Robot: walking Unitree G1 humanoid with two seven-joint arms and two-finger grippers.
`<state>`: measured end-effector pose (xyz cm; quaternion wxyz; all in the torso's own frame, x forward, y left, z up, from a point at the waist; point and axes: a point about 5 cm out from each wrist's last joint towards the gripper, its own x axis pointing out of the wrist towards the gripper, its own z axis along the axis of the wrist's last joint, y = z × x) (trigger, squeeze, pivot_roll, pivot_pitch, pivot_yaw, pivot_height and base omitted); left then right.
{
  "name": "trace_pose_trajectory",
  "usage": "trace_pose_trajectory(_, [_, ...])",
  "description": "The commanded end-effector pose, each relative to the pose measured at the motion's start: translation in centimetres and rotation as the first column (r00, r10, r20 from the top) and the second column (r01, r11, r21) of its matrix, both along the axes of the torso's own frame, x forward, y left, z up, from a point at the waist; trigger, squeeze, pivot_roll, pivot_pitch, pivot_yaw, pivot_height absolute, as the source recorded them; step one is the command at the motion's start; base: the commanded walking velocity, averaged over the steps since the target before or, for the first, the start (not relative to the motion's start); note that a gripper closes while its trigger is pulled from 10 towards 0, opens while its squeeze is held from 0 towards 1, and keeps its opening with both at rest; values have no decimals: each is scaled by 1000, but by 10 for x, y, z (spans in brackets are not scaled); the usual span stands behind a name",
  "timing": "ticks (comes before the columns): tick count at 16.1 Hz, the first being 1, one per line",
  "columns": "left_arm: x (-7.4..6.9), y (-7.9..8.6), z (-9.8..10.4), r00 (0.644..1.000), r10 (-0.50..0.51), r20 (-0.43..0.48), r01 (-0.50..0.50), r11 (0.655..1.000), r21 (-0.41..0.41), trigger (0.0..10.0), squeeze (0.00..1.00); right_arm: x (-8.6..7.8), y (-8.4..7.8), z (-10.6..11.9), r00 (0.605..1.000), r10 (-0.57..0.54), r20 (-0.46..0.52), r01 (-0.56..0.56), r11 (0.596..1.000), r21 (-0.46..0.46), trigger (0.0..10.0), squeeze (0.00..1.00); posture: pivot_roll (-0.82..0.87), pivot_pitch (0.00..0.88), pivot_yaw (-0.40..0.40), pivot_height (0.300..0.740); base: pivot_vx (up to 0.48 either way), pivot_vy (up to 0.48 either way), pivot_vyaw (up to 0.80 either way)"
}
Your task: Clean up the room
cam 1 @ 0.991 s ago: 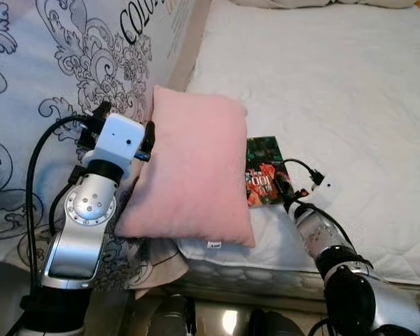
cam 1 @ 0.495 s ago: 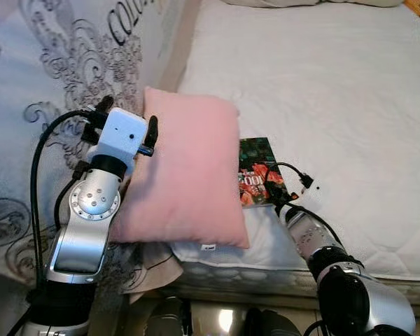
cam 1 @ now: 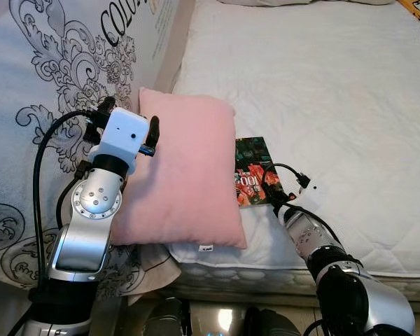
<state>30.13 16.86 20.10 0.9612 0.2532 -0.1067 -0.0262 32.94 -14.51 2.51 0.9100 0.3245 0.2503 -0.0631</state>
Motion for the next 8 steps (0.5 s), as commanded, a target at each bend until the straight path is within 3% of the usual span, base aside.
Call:
trace_pose_trajectory(1, [1,-1,4,1000,2,13,-2,1000,4,10000,0,-15,32,-18,990,98,-105,-97,995,14,0,0,219,151,27,736,0,0,0])
trace_pose_trajectory(8, [5,-4,4,1000,6,24,-6,1000,-10,10000,0,-20,62,-16,992,104,-70,-109,992,-63,0,0,195,134,7,736,0,0,0])
